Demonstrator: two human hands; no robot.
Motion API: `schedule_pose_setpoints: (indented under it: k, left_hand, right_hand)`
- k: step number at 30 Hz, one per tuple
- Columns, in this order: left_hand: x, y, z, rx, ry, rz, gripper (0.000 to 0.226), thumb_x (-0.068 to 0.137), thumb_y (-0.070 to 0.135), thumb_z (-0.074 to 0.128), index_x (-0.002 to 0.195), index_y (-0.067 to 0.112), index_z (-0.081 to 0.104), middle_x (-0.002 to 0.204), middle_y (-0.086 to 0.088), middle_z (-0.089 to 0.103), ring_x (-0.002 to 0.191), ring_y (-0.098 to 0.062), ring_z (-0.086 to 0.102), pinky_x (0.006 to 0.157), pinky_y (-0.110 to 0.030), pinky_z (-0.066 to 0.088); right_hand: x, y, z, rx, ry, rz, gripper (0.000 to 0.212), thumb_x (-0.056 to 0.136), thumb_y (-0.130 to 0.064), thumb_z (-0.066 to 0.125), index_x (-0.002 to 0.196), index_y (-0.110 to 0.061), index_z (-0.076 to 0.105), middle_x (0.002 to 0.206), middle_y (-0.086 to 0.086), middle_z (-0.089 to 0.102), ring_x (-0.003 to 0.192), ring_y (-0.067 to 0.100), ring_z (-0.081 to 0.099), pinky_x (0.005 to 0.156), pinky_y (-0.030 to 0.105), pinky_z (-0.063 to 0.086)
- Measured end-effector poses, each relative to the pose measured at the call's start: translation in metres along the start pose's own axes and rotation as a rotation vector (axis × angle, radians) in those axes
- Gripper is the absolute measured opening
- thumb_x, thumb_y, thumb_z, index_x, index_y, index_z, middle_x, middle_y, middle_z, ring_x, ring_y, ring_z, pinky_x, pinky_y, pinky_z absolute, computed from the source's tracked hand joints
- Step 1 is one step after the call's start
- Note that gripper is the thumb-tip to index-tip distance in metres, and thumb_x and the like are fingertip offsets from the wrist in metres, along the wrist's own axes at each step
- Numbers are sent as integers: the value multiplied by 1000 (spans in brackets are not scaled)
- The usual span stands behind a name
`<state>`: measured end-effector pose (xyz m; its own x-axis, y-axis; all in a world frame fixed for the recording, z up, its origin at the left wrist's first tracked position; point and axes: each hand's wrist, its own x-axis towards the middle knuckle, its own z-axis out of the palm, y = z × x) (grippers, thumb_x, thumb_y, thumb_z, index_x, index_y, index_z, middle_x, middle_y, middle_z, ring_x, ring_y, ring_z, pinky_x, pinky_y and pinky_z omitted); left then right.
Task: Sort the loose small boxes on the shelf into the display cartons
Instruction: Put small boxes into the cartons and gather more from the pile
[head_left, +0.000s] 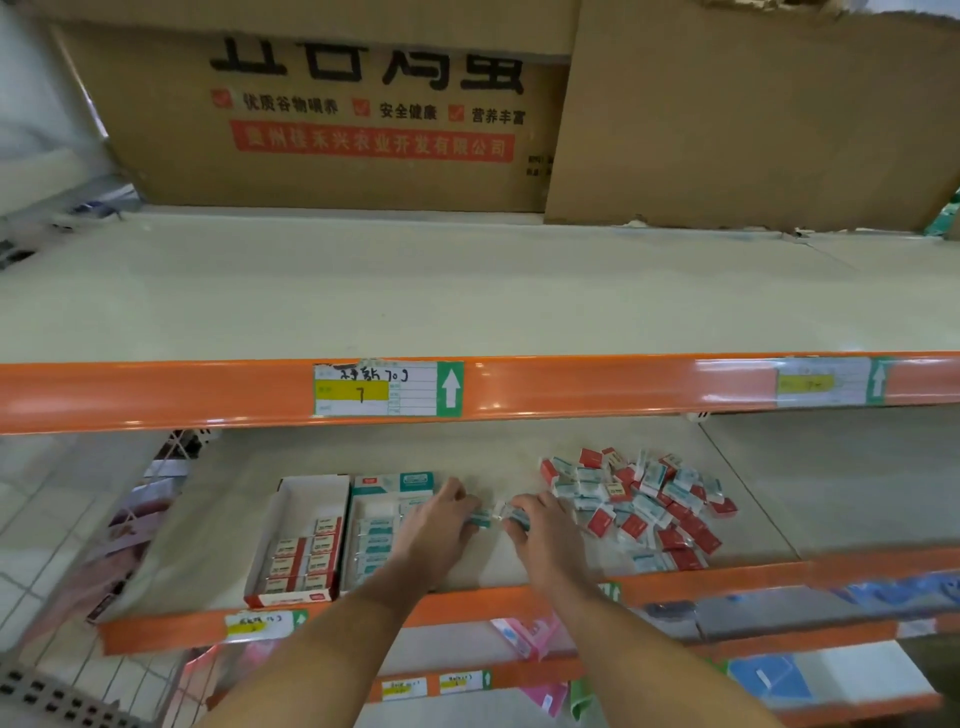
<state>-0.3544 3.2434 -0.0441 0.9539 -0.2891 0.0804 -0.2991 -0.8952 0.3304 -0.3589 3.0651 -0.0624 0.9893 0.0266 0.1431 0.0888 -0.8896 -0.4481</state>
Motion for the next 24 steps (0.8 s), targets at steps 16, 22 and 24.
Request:
schedule_pose_setpoints:
  k: [16,22,24]
  left_hand:
    - [-30,-69,-29,3,41,-334,26,97,23,51,122,19,56,124,1,51,97,-20,62,84,-34,54]
    - [-35,-86,-25,-61,157,-373,24,99,36,34,102,26,56,100,1,64,84,-19,65,78,-42,57]
    - [-35,-90,-22,-150,144,-408,27,100,32,37,111,19,58,111,-4,63,96,-25,62,83,-39,53]
  right_hand:
    - [25,-85,27,83,-145,-170,33,92,-38,63,122,-25,64,118,-7,56,115,13,47,95,28,44]
    - [25,-103,34,58,-169,-173,34,90,-36,68,121,-23,65,116,-8,56,113,12,49,97,28,44]
    - [24,-106,38,54,-172,-174,35,89,-36,69,121,-23,65,117,-9,56,113,11,49,98,28,44]
